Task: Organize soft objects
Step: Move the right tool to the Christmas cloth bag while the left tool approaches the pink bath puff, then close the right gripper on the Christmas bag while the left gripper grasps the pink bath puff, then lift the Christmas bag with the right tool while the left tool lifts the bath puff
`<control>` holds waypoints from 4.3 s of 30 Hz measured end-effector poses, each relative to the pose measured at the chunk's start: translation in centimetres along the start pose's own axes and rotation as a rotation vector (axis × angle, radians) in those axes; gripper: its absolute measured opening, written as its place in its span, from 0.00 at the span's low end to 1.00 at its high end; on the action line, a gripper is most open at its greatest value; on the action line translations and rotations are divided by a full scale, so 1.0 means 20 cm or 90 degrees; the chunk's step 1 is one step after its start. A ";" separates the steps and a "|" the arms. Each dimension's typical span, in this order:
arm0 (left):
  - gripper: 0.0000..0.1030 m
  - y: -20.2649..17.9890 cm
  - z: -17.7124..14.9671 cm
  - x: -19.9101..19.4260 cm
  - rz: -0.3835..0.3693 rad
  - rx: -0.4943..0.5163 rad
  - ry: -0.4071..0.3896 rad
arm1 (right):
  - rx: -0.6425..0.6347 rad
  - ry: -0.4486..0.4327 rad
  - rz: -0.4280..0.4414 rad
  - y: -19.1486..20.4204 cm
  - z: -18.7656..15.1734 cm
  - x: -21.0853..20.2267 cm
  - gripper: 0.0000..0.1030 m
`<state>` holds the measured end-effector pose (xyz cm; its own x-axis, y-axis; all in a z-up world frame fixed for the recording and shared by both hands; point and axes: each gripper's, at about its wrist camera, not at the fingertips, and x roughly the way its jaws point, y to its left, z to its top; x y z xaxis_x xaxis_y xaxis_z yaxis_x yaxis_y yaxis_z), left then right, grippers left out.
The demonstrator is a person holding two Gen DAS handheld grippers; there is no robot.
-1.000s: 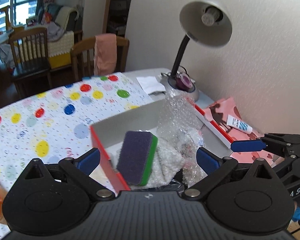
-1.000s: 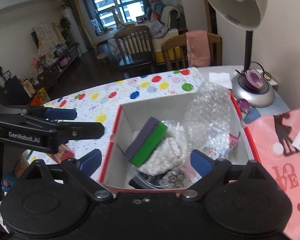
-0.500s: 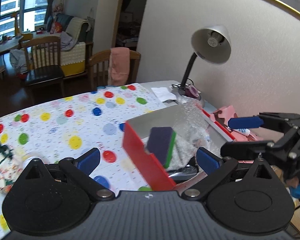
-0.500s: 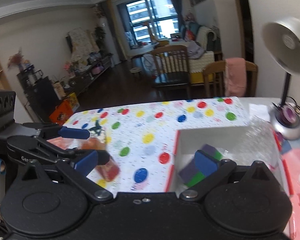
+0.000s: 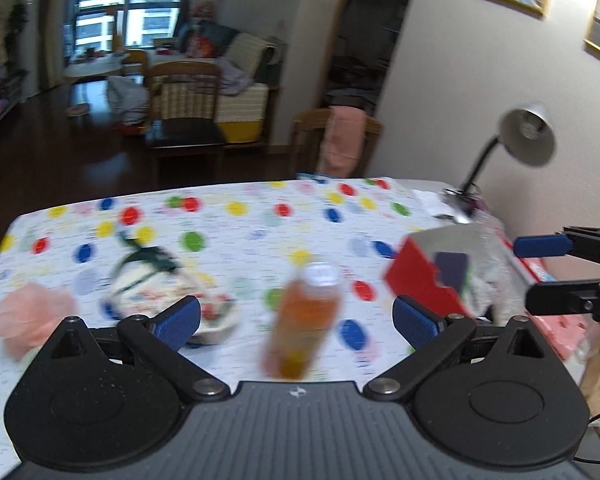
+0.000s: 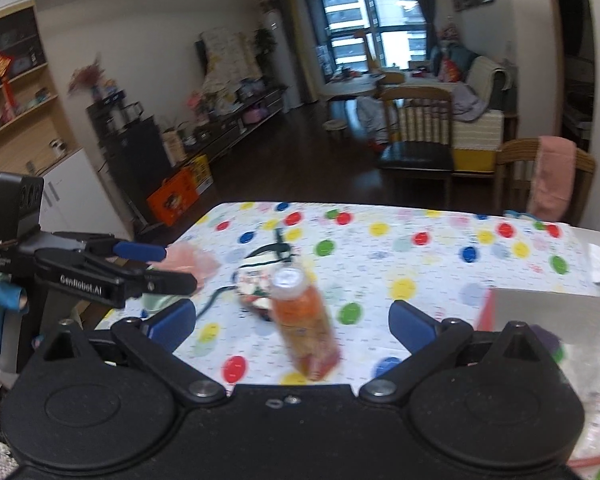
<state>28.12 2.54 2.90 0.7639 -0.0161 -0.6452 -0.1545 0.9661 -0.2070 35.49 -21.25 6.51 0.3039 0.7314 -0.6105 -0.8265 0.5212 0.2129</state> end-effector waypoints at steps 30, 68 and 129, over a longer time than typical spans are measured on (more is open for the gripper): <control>1.00 1.38 -0.12 0.28 0.113 -0.055 0.102 | -0.099 0.174 -0.091 0.67 0.08 1.29 0.92; 0.53 1.68 -0.21 0.78 0.141 -0.142 0.217 | -0.128 0.288 -0.200 0.58 -0.07 1.88 0.18; 0.37 0.11 0.50 0.04 -0.007 -0.031 0.056 | 0.035 -0.080 -0.019 -0.11 0.47 -0.15 0.01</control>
<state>34.66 7.28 9.39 0.7083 -0.0512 -0.7040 -0.1780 0.9522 -0.2484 40.94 -20.52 15.12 0.3884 0.7628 -0.5171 -0.7897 0.5647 0.2398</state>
